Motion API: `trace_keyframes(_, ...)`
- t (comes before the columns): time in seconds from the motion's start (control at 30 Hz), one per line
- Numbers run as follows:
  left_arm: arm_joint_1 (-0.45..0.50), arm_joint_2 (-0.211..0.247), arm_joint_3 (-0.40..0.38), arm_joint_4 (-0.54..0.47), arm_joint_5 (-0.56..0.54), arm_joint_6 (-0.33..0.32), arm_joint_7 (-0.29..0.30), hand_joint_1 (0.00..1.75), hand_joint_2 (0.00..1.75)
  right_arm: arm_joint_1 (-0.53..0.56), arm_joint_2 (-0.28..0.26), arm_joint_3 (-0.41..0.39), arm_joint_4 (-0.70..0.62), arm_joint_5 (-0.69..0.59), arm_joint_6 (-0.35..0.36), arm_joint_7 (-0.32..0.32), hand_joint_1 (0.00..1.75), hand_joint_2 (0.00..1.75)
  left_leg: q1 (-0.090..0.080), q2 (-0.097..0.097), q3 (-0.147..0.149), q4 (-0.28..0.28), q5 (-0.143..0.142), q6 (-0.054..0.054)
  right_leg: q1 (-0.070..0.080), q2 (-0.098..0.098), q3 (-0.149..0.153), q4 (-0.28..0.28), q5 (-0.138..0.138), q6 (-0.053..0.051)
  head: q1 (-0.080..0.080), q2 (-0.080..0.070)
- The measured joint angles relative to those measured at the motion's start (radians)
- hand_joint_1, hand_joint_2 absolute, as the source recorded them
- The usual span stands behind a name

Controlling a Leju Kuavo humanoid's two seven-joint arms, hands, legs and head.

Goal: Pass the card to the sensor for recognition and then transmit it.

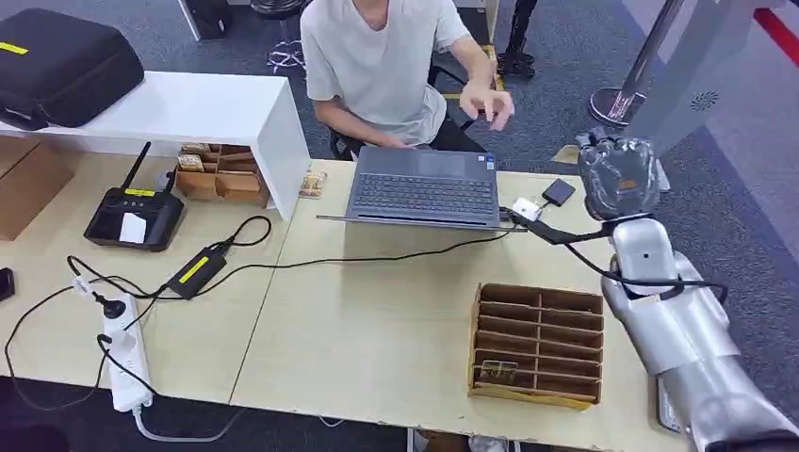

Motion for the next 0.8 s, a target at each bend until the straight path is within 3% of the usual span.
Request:
trace_keyframes(0.17, -0.001, 0.0, -0.003, 0.0, -0.002, -0.001, 0.0, 0.0, 1.75, -0.026, 0.018, 0.022, 0.039, 0.0, 0.004, 0.005, 1.75, 1.75, 0.0, -0.001, -0.001, 0.0, 0.0, 0.0, 0.0, -0.001, -0.001, 0.0, 0.0, 0.0, 0.001, 0.0)
trace_keyframes(0.27, -0.001, 0.0, -0.006, 0.0, -0.003, -0.002, 0.001, 0.0, 1.75, -0.132, 0.089, 0.077, 0.203, -0.002, 0.01, 0.007, 1.75, 1.75, 0.0, -0.002, -0.003, 0.0, 0.001, -0.001, 0.0, -0.002, -0.002, 0.001, 0.0, 0.0, 0.001, 0.0)
trace_keyframes(0.6, -0.002, 0.0, -0.013, 0.0, -0.005, -0.003, 0.001, 0.0, 1.75, -0.217, 0.159, 0.096, 0.364, -0.005, 0.003, 0.007, 1.75, 1.75, 0.0, -0.002, -0.003, 0.0, 0.001, -0.001, 0.0, -0.002, -0.002, 0.001, 0.0, 0.0, 0.0, 0.0)
trace_keyframes(0.63, -0.002, 0.0, -0.013, 0.0, -0.005, -0.005, 0.001, 0.0, 1.75, -0.218, 0.163, 0.097, 0.374, -0.005, 0.0, 0.006, 0.0, 1.75, 0.0, -0.002, -0.003, 0.0, 0.001, -0.001, 0.0, -0.002, -0.002, 0.001, 0.0, 0.0, 0.0, 0.0)
trace_keyframes(0.8, -0.006, 0.0, -0.019, 0.0, -0.013, -0.013, 0.012, 0.0, 1.75, -0.219, 0.174, 0.1, 0.415, -0.003, -0.022, 0.0, 0.0, 1.75, 0.0, -0.003, -0.003, 0.0, 0.001, -0.001, 0.0, -0.002, -0.003, 0.001, 0.0, 0.0, 0.0, 0.0)
